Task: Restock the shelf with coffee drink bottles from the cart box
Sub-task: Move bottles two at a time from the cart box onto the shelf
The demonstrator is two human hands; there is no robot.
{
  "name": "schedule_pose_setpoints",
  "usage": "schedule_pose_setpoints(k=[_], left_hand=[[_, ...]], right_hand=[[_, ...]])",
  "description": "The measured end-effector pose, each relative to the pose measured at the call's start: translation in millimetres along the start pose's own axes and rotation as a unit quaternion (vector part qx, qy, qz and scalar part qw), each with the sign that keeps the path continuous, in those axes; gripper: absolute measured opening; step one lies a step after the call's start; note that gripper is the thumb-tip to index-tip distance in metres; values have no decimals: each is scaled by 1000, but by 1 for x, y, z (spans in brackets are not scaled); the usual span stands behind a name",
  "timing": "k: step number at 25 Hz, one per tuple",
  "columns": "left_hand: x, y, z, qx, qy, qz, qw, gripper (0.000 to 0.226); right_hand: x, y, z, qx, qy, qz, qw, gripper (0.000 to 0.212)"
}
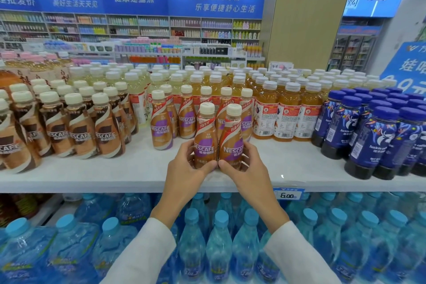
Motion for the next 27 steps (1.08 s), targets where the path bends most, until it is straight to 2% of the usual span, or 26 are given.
schedule_pose_setpoints(k=[2, 5, 9, 19, 27], left_hand=[[-1, -3, -1, 21, -17, -7, 1000, 74], [-1, -4, -4, 51, -50, -4, 997, 73], [0, -2, -1, 74, -81, -4, 994, 72], [31, 9, 13, 181, -175, 31, 967, 54], [51, 17, 15, 170, -175, 44, 969, 55]], right_hand=[[-2, 0, 2, -4, 3, -5, 1000, 64], [-2, 2, 4, -15, -51, 0, 999, 56], [0, 5, -8, -35, -95, 17, 995, 58], [45, 18, -66, -55, -61, 17, 996, 52], [66, 19, -75, -70, -58, 23, 996, 51]])
Point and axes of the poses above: each hand's wrist, its own x-axis towards the middle knuckle, its own z-axis out of the back of the hand, y = z × x, the point moved 2 cm from there along x, towards the middle knuckle, and after that the axes turned 15 degrees about -z, right-handed, at the moved point
